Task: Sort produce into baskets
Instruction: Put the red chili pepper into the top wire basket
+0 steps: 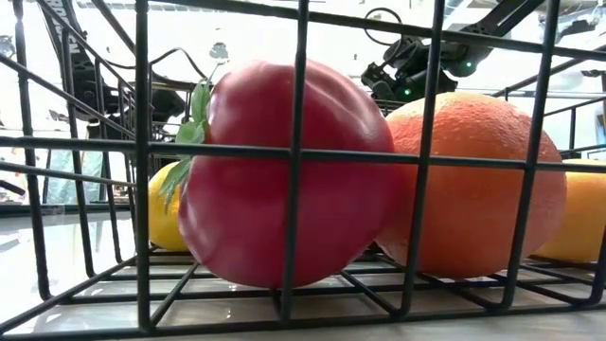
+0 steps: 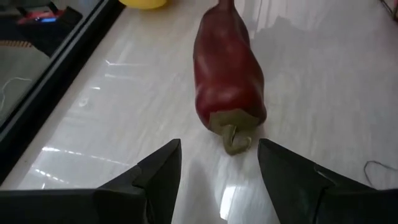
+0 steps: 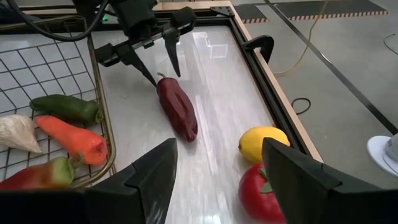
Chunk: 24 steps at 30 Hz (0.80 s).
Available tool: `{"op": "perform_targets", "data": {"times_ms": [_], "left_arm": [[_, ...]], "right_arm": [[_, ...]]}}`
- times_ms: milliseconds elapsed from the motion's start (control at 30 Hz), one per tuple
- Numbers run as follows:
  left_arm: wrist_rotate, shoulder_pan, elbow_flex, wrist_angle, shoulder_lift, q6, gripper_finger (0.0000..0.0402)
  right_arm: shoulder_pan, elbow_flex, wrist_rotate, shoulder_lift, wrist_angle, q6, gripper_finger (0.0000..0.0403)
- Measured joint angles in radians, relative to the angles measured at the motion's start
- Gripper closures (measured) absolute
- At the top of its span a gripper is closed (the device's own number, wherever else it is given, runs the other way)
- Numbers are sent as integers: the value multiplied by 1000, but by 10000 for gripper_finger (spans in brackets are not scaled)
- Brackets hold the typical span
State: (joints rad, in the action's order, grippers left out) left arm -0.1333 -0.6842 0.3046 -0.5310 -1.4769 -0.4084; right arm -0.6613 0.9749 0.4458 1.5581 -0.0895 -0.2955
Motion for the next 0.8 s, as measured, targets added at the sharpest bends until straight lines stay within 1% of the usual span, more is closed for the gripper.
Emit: {"op": "perform_targets", "data": {"times_ms": [133, 200, 367, 533, 800], "left_arm": [[-3, 0, 0, -8, 0, -8, 203], [-9, 0, 0, -8, 0, -16, 213], [-24, 0, 0, -7, 0, -17, 263], [-63, 0, 0, -7, 0, -16, 318], [-83, 0, 0, -7, 0, -19, 380]], "right_arm": [[0, 0, 0, 0, 1, 0, 139], [0, 0, 0, 0, 1, 0, 139], [0, 0, 0, 0, 2, 0, 139], [0, 0, 0, 0, 2, 0, 139], [0, 0, 0, 0, 5, 0, 139]]}}
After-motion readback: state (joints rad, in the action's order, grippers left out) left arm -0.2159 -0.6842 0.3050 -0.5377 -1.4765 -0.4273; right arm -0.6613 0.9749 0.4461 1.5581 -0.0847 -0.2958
